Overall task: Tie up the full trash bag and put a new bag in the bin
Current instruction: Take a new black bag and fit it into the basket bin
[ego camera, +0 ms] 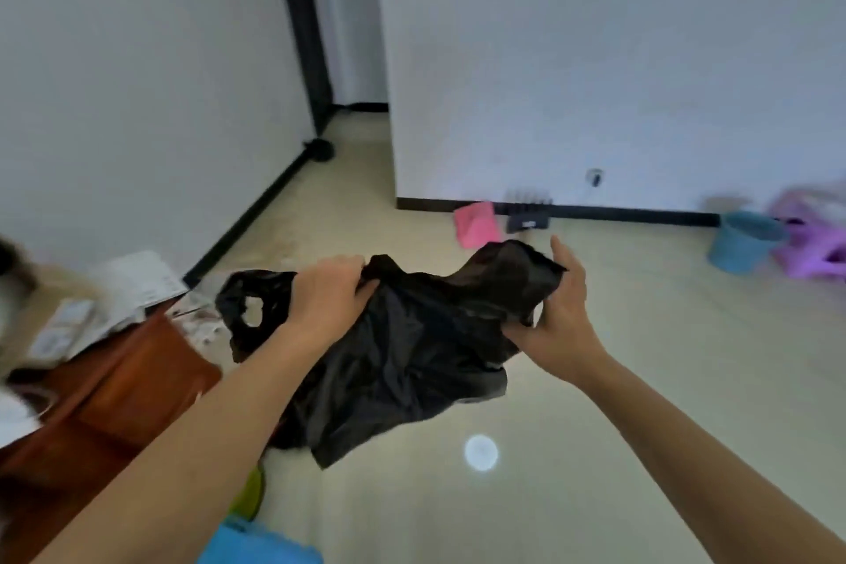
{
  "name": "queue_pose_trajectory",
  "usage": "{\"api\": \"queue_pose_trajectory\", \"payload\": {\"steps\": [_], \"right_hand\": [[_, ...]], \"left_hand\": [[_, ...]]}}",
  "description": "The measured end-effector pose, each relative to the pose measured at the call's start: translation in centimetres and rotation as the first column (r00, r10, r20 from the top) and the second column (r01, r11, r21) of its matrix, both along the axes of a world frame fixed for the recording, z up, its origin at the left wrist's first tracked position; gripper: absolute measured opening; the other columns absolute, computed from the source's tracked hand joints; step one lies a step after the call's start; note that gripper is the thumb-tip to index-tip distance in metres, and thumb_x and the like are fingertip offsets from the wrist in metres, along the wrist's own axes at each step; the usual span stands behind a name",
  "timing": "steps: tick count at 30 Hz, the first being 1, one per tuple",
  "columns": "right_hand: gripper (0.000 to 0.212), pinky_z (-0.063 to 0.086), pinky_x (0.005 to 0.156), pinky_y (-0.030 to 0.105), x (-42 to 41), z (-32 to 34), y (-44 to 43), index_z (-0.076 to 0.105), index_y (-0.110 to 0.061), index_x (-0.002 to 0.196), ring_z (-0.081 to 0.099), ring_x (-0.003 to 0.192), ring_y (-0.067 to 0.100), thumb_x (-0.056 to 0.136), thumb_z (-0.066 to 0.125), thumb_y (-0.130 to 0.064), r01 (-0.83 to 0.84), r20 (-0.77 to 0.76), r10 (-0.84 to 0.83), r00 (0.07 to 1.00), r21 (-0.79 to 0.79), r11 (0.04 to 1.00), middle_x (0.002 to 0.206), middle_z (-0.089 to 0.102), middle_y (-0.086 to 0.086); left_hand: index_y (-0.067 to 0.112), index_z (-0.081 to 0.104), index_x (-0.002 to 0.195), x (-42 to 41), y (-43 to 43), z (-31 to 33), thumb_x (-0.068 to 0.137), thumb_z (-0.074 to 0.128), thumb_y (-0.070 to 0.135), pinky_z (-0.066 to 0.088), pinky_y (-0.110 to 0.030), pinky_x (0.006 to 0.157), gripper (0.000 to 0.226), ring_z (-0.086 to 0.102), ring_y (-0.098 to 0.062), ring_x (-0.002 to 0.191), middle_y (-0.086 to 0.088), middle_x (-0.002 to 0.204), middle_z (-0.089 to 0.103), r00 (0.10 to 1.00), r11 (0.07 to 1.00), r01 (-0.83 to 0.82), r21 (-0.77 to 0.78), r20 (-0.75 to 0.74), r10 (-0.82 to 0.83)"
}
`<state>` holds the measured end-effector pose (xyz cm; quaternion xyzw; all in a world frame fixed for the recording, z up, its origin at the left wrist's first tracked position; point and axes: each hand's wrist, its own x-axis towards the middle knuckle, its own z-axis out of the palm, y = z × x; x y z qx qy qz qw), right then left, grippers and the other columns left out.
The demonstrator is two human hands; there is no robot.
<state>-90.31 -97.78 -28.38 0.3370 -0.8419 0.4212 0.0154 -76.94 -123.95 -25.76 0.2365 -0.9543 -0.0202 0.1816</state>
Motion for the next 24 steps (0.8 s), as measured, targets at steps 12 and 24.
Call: {"api": "queue_pose_trajectory", "payload": {"steps": [12,24], "right_hand": [[0.085,0.021,0.118,0.051,-20.6,-0.3,-3.4,0.02,-0.016,0.156,0.019,0.146,0.04,0.079,0.055,0.001,0.494,-0.211,-0.462,0.861,0.132,0.86,0.159,0.018,0.022],[0.046,0.044,0.107,0.045,-42.9,3.1,4.9,0.049,0.004,0.139,0.046,0.132,0.035,0.093,0.046,0.004,0.531,-0.664,-0.501,0.555,-0.181,0.828,0.144,0.044,0.026]], "left_hand": [[0.016,0.046,0.099,-30.7,1.7,-4.9,0.078,0.072,0.047,0.04,-0.035,0.06,0.046,0.057,-0.025,0.083,-0.004,0.096,0.057,0.95,0.904,0.256,0.343,0.082,-0.301],[0.018,0.038,0.099,-57.2,10.0,-3.6,0.073,0.078,0.031,0.051,-0.042,0.071,0.049,0.053,-0.024,0.084,-0.003,0.1,0.048,0.706,0.696,0.636,0.334,0.114,-0.699]]}}
